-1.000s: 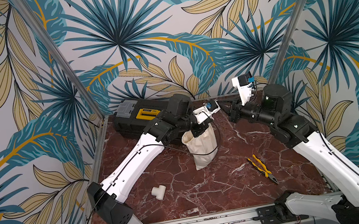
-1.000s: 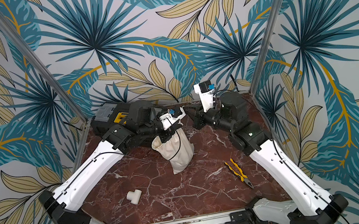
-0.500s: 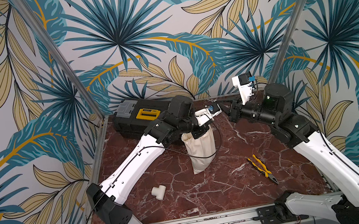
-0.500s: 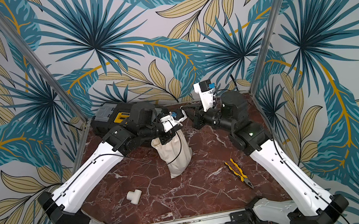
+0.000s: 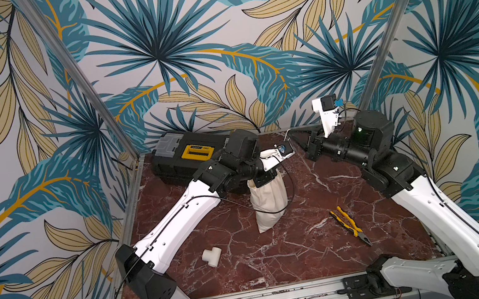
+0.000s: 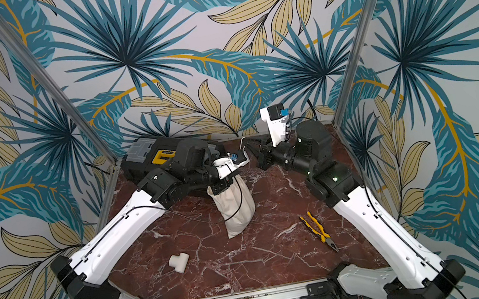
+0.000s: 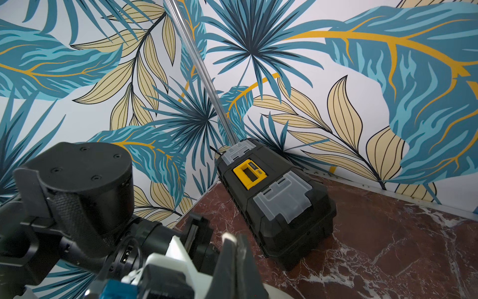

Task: Close the soil bag
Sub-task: Frap the soil bag at the center of the board.

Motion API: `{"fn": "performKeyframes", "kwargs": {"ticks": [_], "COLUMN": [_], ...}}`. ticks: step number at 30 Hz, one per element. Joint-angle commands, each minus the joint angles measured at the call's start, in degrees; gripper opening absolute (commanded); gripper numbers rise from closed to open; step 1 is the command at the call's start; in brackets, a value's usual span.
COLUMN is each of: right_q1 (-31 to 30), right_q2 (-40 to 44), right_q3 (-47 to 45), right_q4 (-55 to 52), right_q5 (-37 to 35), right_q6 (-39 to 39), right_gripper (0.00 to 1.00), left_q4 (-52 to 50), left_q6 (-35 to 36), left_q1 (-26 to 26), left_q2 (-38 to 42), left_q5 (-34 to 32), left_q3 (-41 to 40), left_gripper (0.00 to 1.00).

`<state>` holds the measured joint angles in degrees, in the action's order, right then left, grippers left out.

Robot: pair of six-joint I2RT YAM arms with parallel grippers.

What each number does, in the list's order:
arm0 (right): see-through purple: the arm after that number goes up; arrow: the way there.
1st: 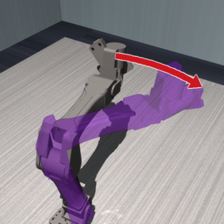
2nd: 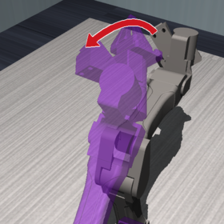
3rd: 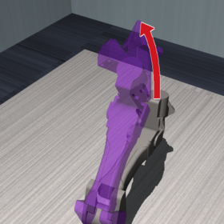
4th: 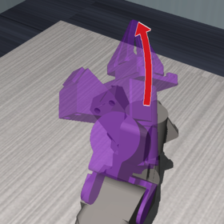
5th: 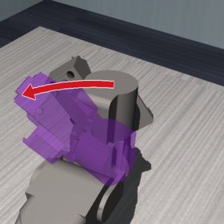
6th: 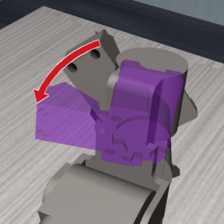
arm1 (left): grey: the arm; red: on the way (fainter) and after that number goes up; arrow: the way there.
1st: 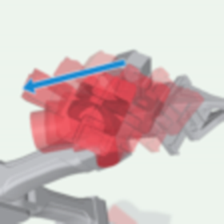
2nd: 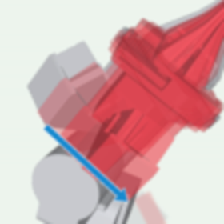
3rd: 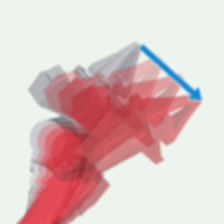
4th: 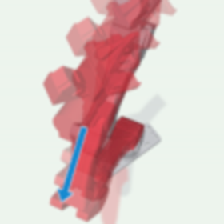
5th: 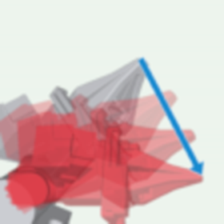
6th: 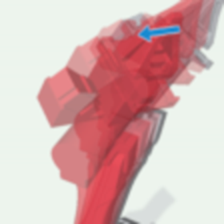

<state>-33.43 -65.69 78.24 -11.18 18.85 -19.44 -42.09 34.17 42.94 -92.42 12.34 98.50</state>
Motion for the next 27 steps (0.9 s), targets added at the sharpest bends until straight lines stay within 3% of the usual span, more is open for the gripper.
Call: {"fn": "performKeyframes", "kwargs": {"ticks": [1,19,27], "right_q1": [0.7,0.9,0.9], "right_q2": [4.0,2.0,1.8], "right_q3": [5.5,10.9,13.3], "right_q4": [17.2,12.2,9.2], "right_q5": [-4.8,-9.6,-17.9], "right_q6": [2.1,8.9,12.9], "right_gripper": [0.00,0.00,0.00], "left_q4": [-14.5,-18.2,-19.6], "left_q6": [1.5,2.1,1.5], "left_q1": [-0.4,0.5,0.7], "left_q2": [-0.8,-0.5,-1.1], "left_q5": [-3.7,-5.1,-4.5], "left_q3": [-3.2,-2.1,-1.1], "left_gripper": [0.12,0.13,0.12]}}
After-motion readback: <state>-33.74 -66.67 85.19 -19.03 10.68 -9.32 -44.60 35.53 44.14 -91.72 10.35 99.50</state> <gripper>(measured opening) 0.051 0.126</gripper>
